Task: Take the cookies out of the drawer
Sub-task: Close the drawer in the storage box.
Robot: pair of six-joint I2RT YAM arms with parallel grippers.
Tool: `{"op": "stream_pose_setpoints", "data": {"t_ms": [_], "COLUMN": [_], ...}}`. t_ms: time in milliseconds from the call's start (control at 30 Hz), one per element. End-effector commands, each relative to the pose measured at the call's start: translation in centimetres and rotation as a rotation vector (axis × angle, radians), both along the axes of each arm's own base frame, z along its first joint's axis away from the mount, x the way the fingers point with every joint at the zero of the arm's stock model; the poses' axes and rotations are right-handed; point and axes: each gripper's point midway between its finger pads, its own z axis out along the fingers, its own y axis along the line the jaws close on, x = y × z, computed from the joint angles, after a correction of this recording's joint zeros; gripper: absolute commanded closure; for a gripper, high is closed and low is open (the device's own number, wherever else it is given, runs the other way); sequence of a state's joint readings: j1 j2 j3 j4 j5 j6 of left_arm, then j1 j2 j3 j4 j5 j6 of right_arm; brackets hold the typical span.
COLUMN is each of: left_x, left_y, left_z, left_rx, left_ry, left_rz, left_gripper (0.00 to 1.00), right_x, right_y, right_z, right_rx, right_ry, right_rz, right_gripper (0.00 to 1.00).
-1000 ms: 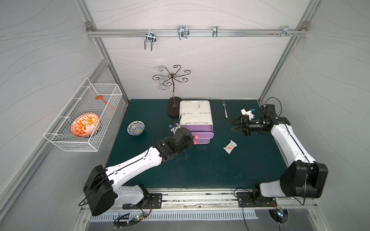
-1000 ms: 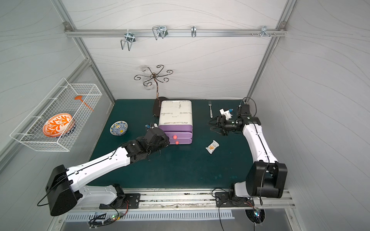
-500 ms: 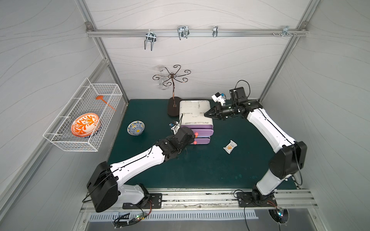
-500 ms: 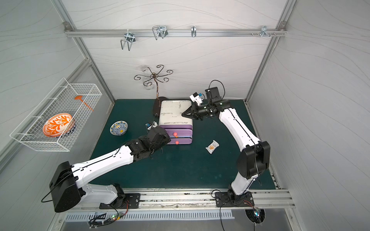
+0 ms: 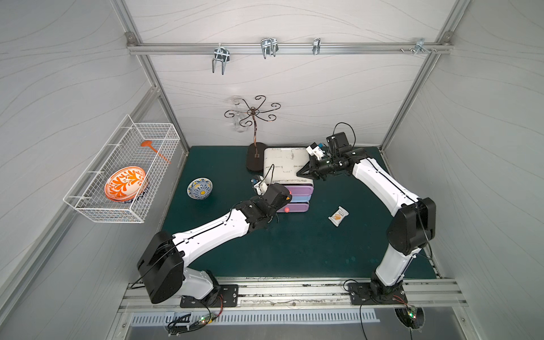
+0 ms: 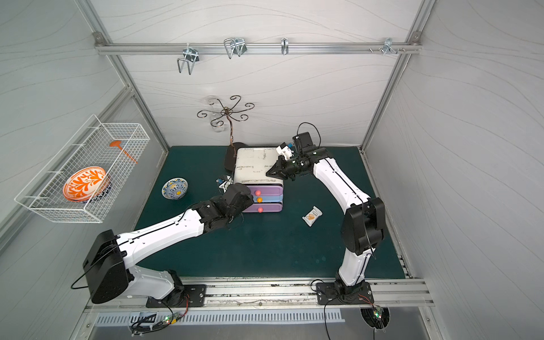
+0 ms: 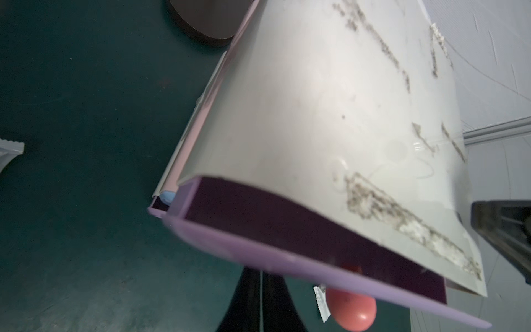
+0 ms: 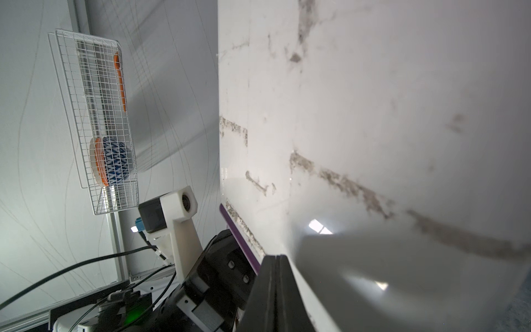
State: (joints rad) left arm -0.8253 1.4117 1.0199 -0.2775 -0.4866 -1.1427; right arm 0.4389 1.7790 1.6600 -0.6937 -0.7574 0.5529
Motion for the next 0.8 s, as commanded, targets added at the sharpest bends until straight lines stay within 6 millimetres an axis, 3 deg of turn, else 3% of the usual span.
{"op": "stream_pose_setpoints", "data": {"t_ms": [0,200,267,367,467,567,633,700,767], "left_x": [1.8,1.9,1.4,-0.7,-3.8,-6.1,-7.1,-7.3,-6.6], "left_y": [-0.1,-0.4,-0.8,-1.5,-0.7,0.9,3.3,5.9,7.2], "left_z": [2.7,2.9,3.5,4.6,5.9,10.1,13.7,17.3,20.4], "left_rx": [-0.03,-0.04,-0.06,-0.13,-0.176,-0.219,-0.168,-0.109,-0.068], "left_ry": [-0.094,-0.083,-0.085,-0.066,-0.05,-0.122,-0.206,-0.317,-0.393], "left_rz": [0.067,0.069,0.018,-0.088,-0.159,-0.223,-0.221,-0.174,-0.181], "left_gripper": [0.85,0.61,0.59,0.56,0.53,0.51,0.5,0.46,0.41], "right_x": [-0.9,-1.2,-1.3,-1.3,-1.2,-1.3,-2.0,-3.0,-4.3], "right_y": [-0.1,-0.1,-0.1,-0.2,-0.2,-0.7,-1.8,-3.5,-5.2], "right_z": [-0.9,-1.1,-0.7,0.6,2.1,4.0,5.7,6.7,6.2], "right_rx": [-0.031,-0.031,-0.023,0.004,0.034,0.064,0.084,0.089,0.07], "right_ry": [0.014,0.026,0.017,-0.006,-0.03,-0.064,-0.094,-0.097,-0.065], "right_rz": [0.015,0.02,0.019,0.004,-0.004,-0.026,-0.052,-0.106,-0.187], "right_gripper": [0.94,0.94,0.93,0.92,0.89,0.84,0.76,0.61,0.51]}}
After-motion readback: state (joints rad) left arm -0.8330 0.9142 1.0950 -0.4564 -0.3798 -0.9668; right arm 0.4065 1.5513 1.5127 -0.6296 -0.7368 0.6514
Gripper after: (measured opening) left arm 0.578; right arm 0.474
